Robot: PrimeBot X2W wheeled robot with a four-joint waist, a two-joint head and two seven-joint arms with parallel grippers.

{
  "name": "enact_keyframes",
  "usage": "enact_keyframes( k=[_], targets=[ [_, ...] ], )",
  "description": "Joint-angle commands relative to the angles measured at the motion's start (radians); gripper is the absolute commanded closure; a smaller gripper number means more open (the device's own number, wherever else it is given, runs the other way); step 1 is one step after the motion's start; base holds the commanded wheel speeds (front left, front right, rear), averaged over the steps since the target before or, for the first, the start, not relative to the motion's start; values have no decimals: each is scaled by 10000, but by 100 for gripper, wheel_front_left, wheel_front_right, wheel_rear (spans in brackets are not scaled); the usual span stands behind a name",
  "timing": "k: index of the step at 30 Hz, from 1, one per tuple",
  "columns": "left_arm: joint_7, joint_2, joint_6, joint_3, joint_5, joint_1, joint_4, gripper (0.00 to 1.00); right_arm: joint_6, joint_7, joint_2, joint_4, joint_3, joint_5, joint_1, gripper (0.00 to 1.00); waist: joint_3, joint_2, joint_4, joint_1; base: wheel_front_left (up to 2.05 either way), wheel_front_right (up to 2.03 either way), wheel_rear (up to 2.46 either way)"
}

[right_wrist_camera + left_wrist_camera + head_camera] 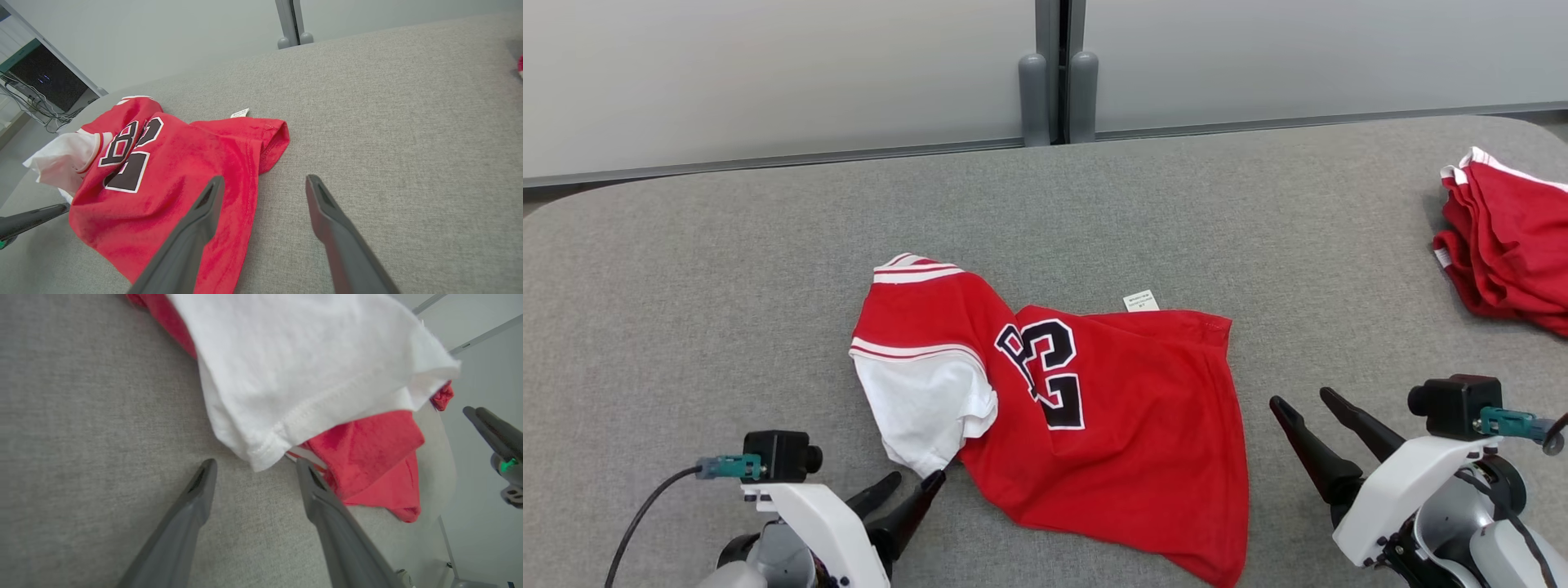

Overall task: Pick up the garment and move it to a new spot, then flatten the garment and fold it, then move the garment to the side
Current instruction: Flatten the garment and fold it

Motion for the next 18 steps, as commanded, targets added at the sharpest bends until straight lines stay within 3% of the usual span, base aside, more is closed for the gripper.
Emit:
enact_keyframes(
  k=[1, 4, 5, 7, 8, 14, 18],
  targets=[
    [8, -3, -122, 67, -62, -217, 130, 0, 5, 10, -34, -9, -6, -75, -50, 0, 8, 0, -23, 0, 0, 0, 0],
    [13, -229, -412, 119, -239, -443, 675, 0, 5, 20, -4, 46, -9, -95, -36, 0, 11, 0, -82, 0, 0, 0, 0],
    [-17, -232, -459, 129, -229, -512, 846, 10, 5, 17, 6, 61, -17, -86, -25, 0, 11, 0, -96, 0, 0, 0, 0],
    [-80, -311, -577, 138, -212, -628, 1063, 64, 5, 10, 14, 85, -31, -91, 1, 0, 3, 0, -112, 0, 0, 0, 0],
    [-75, -352, -641, 116, -240, -647, 1105, 100, 5, 6, 13, 95, -45, -89, 15, 0, -4, 0, -108, 0, 0, 0, 0],
    [-168, -19, -780, 66, -71, -531, 815, 100, 5, -12, 4, 164, -152, -98, 158, 0, -169, 0, 70, 0, 0, 0, 0],
    [-121, 640, -539, 117, 145, -273, -65, 100, 5, 43, -60, 147, -205, -86, 252, 0, -310, 0, 277, 0, 0, 0, 0]
  ],
)
